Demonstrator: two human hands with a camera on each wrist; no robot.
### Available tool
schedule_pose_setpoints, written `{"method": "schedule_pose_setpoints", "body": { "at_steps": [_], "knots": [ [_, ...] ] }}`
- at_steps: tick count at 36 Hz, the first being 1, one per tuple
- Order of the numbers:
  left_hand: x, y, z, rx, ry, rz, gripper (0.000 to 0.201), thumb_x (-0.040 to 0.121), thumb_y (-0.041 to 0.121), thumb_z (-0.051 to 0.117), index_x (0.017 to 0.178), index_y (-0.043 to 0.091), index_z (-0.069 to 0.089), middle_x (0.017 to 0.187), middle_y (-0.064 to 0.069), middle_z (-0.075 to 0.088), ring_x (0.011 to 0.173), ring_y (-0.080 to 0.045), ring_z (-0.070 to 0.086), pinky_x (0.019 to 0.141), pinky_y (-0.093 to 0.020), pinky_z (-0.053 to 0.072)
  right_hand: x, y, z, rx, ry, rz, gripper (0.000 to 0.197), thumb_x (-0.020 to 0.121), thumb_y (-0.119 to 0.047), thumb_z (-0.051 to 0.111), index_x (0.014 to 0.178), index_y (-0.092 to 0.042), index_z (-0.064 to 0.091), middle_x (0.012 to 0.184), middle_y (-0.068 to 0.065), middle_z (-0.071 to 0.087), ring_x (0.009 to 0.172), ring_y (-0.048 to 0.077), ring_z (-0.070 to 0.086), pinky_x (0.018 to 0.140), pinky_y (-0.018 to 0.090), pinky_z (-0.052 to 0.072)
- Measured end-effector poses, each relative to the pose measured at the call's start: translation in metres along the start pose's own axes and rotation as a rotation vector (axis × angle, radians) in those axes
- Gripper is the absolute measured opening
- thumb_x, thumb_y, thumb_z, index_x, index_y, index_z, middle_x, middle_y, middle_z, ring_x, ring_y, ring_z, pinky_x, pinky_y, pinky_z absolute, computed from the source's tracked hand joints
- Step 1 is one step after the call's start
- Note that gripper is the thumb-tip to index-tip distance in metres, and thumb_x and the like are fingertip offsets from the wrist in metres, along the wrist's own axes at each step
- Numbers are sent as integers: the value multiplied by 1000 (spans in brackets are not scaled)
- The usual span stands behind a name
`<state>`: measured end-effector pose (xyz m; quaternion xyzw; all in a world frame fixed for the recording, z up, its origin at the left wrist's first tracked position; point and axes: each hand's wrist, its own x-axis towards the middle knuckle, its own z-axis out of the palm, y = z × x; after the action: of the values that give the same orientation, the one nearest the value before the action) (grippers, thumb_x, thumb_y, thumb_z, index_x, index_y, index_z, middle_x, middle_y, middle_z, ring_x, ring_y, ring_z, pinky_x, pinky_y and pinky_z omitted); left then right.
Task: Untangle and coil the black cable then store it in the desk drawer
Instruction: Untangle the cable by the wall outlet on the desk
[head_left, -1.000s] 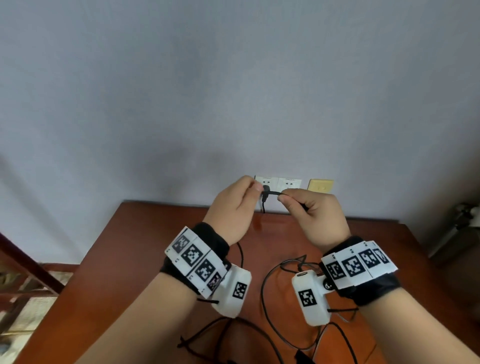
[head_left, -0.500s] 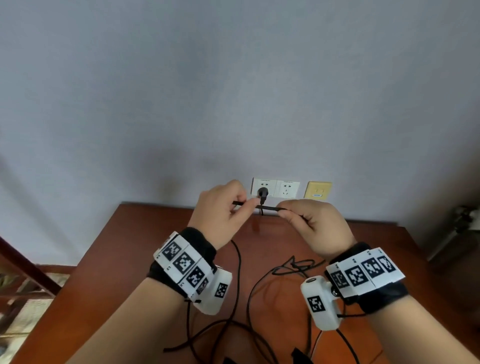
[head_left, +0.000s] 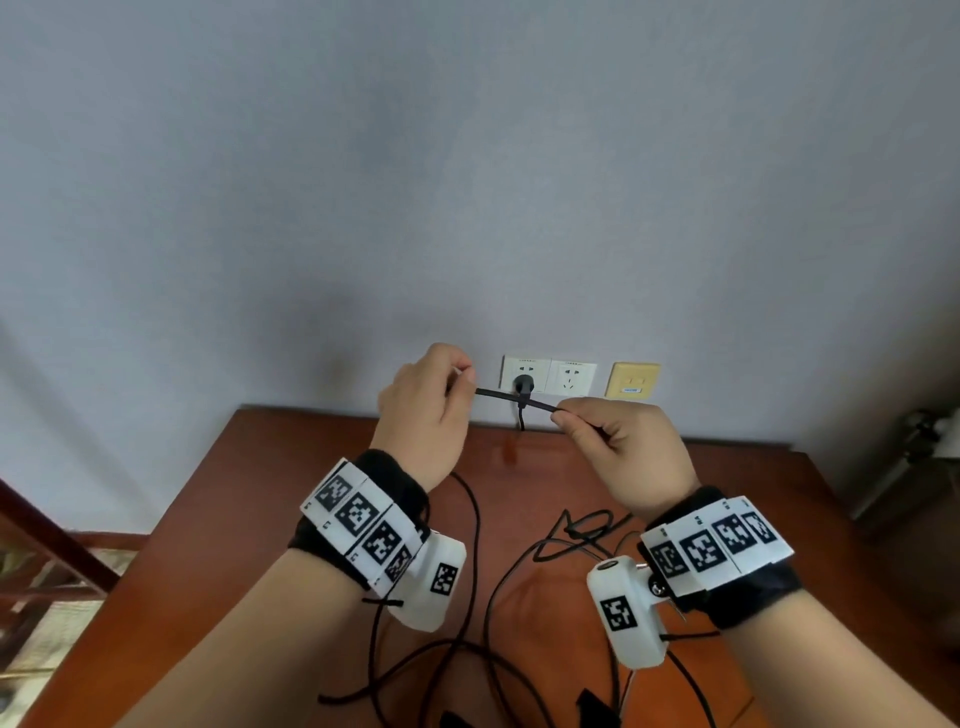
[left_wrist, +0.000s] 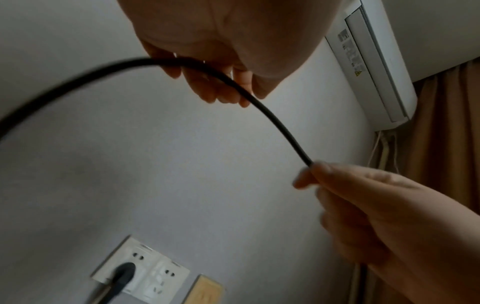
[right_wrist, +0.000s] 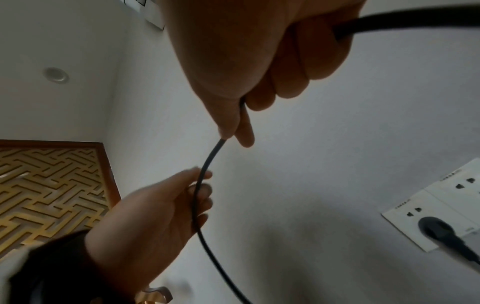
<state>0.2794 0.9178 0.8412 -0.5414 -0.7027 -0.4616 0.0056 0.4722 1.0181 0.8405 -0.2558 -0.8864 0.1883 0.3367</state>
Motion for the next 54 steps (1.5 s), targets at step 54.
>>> {"method": "schedule_pose_setpoints", "body": {
  "at_steps": [54],
  "knots": [
    [3,43,14,-51,-306,67,21,100,33,39,91,18,51,73,2,57,69,-16,54,66,-34,43,14,-17,4,51,-66,-7,22,93,-28,54,77,-18,65,57,-13,56,55,1,51,53,17,37]
  ]
}}
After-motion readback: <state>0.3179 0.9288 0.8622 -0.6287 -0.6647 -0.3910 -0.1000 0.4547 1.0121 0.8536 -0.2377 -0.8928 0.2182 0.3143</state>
